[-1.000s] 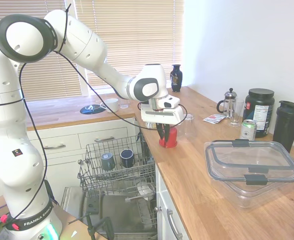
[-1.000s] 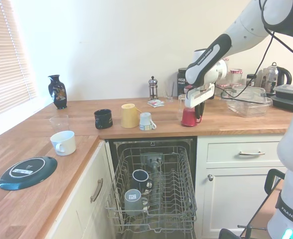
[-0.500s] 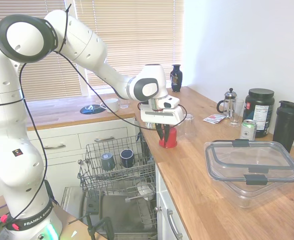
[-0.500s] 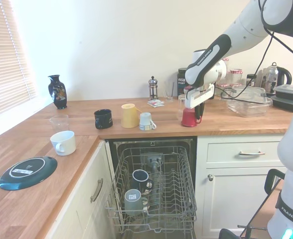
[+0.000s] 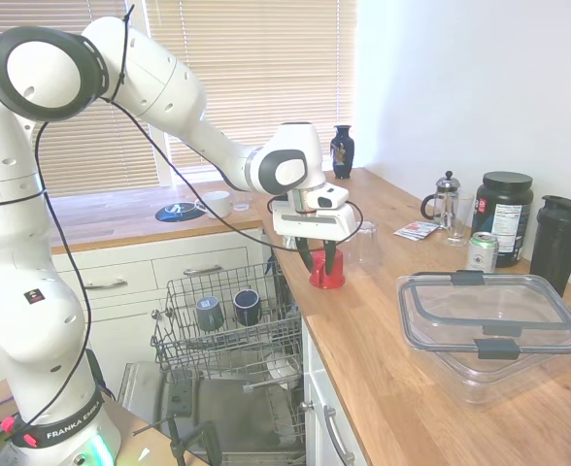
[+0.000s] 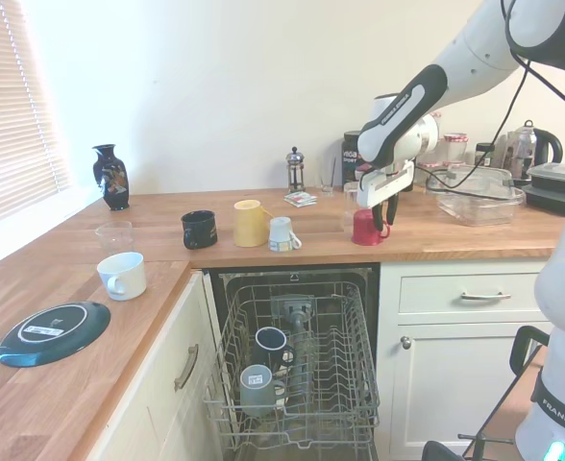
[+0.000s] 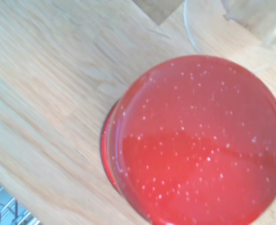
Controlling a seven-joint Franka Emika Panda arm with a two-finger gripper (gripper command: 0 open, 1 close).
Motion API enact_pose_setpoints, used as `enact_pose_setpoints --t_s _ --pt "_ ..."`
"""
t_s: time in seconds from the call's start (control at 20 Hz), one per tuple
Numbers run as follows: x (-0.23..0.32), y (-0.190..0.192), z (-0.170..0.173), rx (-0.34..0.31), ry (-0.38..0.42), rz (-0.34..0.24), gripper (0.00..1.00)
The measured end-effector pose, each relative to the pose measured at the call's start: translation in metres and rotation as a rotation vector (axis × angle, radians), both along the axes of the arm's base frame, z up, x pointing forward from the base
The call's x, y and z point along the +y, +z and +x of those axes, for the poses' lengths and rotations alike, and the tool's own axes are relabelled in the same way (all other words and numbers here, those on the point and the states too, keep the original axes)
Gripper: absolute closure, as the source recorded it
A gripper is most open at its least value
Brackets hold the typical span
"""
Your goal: Unload a mug from dishwasher
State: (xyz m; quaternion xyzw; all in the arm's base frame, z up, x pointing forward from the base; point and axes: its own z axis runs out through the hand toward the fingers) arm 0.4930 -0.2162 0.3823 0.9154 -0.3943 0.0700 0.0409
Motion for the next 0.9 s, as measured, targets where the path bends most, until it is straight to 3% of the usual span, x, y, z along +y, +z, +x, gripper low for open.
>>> enact_pose_setpoints --t_s 0.7,0.9 --pt "0.018 0.036 -0.064 -0.06 0.054 0.118 0.0" --pt "0.022 0.04 -0.084 -0.073 0.053 0.126 0.0"
